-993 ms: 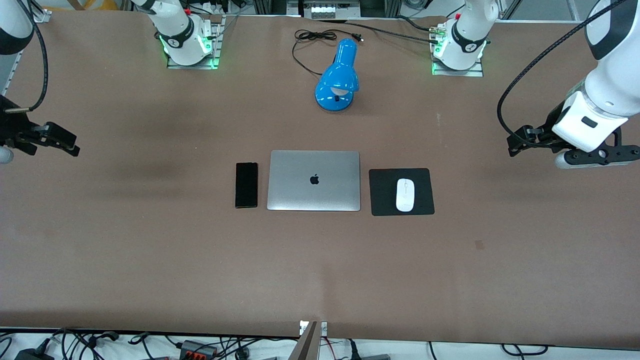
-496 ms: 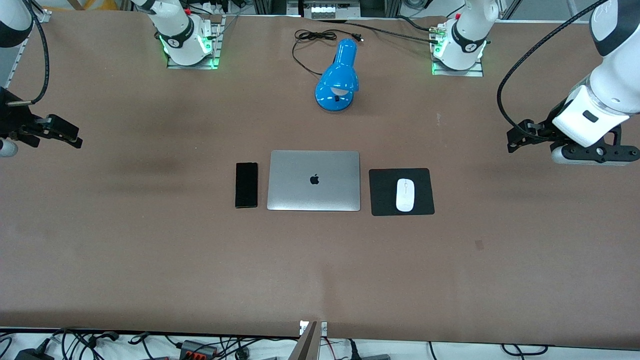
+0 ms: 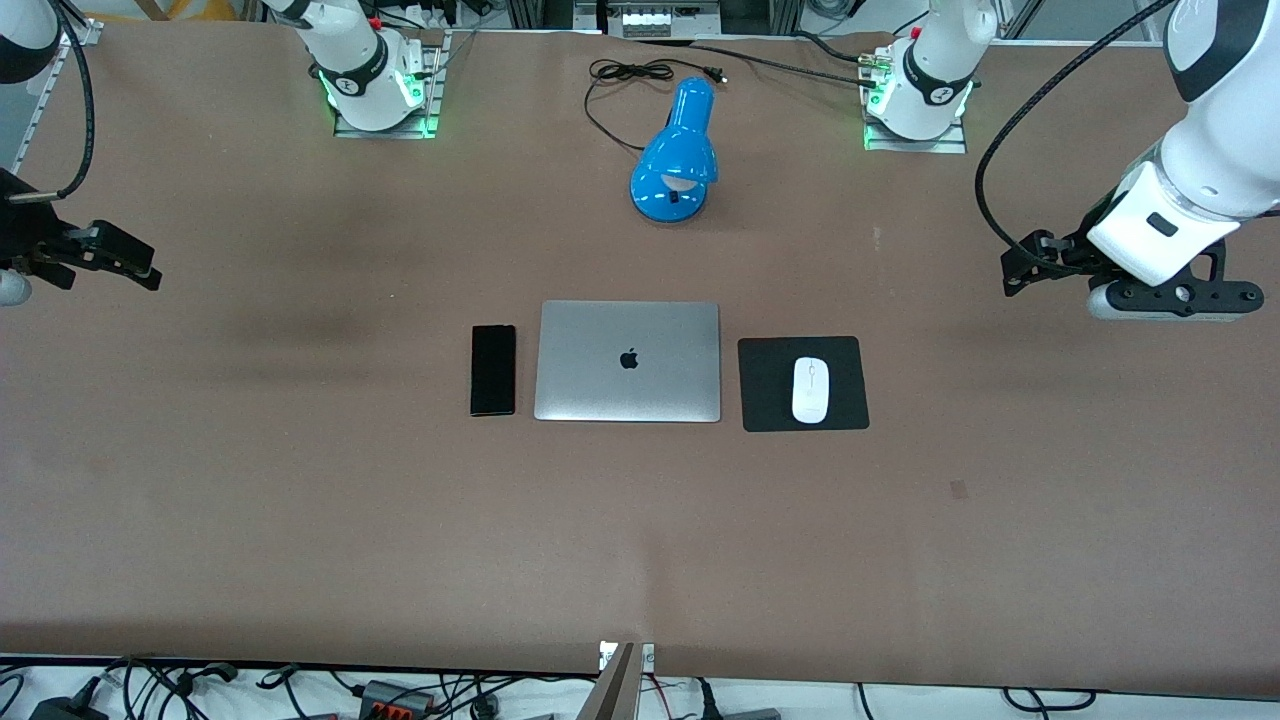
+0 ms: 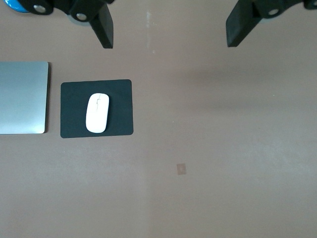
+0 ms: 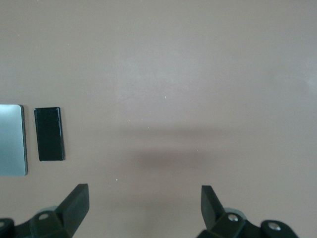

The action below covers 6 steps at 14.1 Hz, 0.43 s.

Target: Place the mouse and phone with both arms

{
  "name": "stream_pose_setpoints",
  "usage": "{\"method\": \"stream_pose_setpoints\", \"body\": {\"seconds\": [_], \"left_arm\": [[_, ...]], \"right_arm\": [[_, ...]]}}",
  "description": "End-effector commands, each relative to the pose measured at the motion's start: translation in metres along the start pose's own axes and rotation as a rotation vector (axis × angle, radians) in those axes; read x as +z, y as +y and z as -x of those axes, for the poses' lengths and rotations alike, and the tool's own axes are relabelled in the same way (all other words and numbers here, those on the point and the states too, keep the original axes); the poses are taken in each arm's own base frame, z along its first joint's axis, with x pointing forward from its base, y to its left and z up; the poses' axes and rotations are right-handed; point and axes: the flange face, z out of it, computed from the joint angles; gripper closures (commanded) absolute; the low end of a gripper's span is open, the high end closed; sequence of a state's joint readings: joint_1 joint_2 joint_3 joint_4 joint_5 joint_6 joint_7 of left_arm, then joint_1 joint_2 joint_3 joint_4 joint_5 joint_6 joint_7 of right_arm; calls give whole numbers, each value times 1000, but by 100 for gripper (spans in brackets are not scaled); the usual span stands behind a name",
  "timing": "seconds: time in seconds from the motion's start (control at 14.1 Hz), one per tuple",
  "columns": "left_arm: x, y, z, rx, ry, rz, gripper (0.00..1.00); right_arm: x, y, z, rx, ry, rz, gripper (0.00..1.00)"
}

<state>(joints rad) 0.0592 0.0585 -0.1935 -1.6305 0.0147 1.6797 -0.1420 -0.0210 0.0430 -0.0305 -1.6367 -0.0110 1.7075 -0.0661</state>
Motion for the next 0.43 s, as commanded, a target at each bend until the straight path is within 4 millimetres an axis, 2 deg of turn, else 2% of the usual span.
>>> {"method": "stream_pose_setpoints", "body": {"seconds": [0.0, 0.21, 0.35], "left_arm": [[-8, -1, 6, -14, 0, 11, 0], [-4, -15, 5, -27, -14, 9, 0], [-4, -15, 5, -28, -15, 9, 0]], "right_arm": [[-5, 1, 5, -41, -4, -6, 0], [-5, 1, 5, -31, -3, -7, 0], [-6, 0, 4, -27, 5, -8, 0]]}}
